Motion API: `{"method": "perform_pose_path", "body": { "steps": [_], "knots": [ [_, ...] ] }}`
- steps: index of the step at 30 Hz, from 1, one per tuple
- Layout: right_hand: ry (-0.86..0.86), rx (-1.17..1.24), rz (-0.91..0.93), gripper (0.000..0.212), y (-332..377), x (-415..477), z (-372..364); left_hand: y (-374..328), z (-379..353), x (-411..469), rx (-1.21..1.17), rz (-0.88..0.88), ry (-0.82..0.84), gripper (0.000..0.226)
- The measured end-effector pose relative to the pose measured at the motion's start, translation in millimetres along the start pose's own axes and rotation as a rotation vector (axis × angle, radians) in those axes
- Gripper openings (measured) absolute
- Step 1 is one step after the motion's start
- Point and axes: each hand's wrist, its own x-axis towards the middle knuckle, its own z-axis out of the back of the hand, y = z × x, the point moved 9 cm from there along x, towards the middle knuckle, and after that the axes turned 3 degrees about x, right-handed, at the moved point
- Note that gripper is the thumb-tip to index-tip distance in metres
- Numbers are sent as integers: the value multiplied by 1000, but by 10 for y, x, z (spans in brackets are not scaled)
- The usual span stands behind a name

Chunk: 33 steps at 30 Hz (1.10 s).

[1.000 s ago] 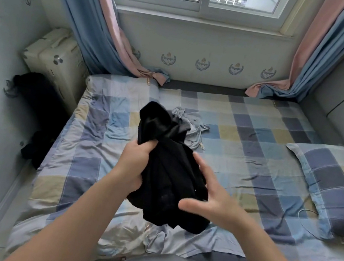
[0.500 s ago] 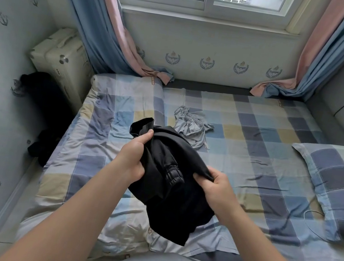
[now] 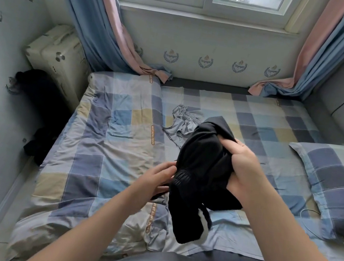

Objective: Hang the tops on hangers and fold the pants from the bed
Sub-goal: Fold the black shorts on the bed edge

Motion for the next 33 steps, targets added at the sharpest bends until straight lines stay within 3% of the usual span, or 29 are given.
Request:
{"method": "perform_pose_path", "body": {
  "steps": [3, 7, 11, 19, 23, 25, 26, 28, 31, 33],
  "knots": [
    [-42, 71, -30, 32, 70, 28, -21, -14, -158, 2, 35, -68, 43, 68],
    [-89, 186, -96, 36, 116, 22, -71, -13, -350, 67, 147, -125, 107, 51],
    [-137, 244, -116, 38, 125, 26, -32, -10, -245, 177, 270, -161, -50, 12],
    [-303, 236, -121, 25, 34, 99, 510, -354, 214, 150, 227, -253, -274, 11],
    [-336, -102, -256, 17, -230, 70, 800, -627, 288, 110, 291, -291, -265, 7],
    [-308, -296, -228, 49, -254, 23, 784, -727, 267, 89, 377, -288, -232, 9],
    [-271, -371, -152, 66, -204, 10, 728, -758, 241, 83, 421, -281, -199, 9],
    [-76, -505, 69, 81, -8, -21, 408, -799, 159, 73, 520, -265, -110, 7],
    [266, -915, 359, 70, 187, -133, -164, -828, 28, 40, 725, -252, 8, 11],
    [374, -1256, 455, 59, 186, -130, -388, -836, -13, 20, 843, -234, 47, 14]
  ]
}}
